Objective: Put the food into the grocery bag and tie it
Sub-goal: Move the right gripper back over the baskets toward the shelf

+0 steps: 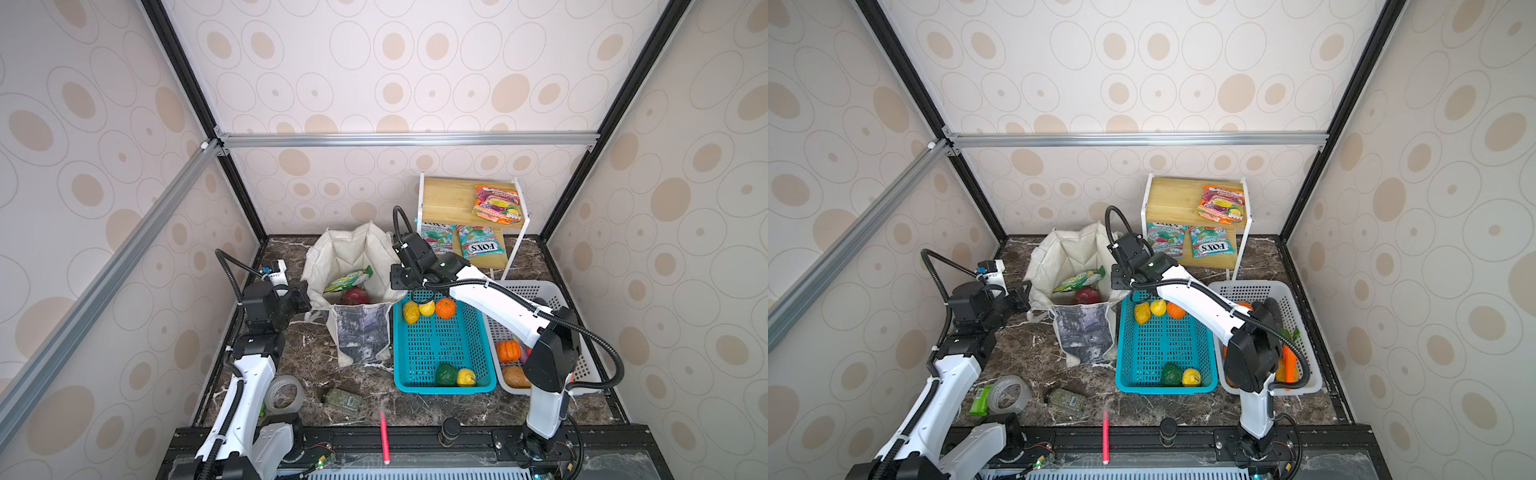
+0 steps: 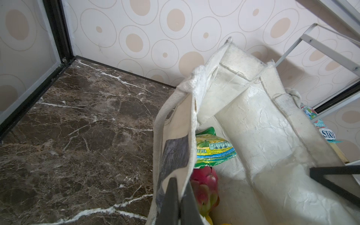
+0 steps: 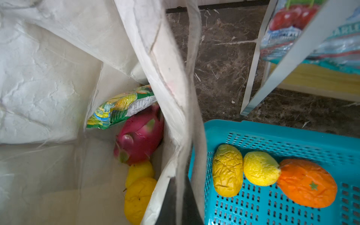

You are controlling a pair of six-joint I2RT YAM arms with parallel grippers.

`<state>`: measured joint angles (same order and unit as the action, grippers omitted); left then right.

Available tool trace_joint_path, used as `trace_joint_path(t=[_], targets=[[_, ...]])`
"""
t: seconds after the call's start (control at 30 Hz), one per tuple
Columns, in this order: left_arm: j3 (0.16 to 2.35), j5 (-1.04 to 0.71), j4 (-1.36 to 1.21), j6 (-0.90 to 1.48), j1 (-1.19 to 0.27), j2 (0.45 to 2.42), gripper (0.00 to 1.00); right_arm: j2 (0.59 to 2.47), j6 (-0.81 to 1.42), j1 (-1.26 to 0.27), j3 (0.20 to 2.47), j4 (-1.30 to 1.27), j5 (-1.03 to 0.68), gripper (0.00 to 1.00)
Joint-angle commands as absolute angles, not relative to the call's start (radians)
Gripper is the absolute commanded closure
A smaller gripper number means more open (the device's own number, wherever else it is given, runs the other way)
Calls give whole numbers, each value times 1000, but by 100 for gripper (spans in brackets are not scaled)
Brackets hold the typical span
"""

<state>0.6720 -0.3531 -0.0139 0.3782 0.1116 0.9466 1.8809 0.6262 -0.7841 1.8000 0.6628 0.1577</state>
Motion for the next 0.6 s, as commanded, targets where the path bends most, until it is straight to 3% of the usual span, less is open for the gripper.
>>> trace_joint_path(t=[0.0,0.17,0.43,0.53,0.57], targets=[[681,-293,-42,382,114,894,100,1806,636,-791,1766,659,215,100],[665,-195,-42,376,116,837,100,1730,633,-790,1696,637,292,100],[675,-285,-35,379,117,912,100,1742,634,-789,1695,633,254,98],[693,-302,-16,379,116,950,100,1749,627,-790,1713,646,236,79],[692,-305,-18,380,115,951,100,1748,621,-790,1719,650,229,63]])
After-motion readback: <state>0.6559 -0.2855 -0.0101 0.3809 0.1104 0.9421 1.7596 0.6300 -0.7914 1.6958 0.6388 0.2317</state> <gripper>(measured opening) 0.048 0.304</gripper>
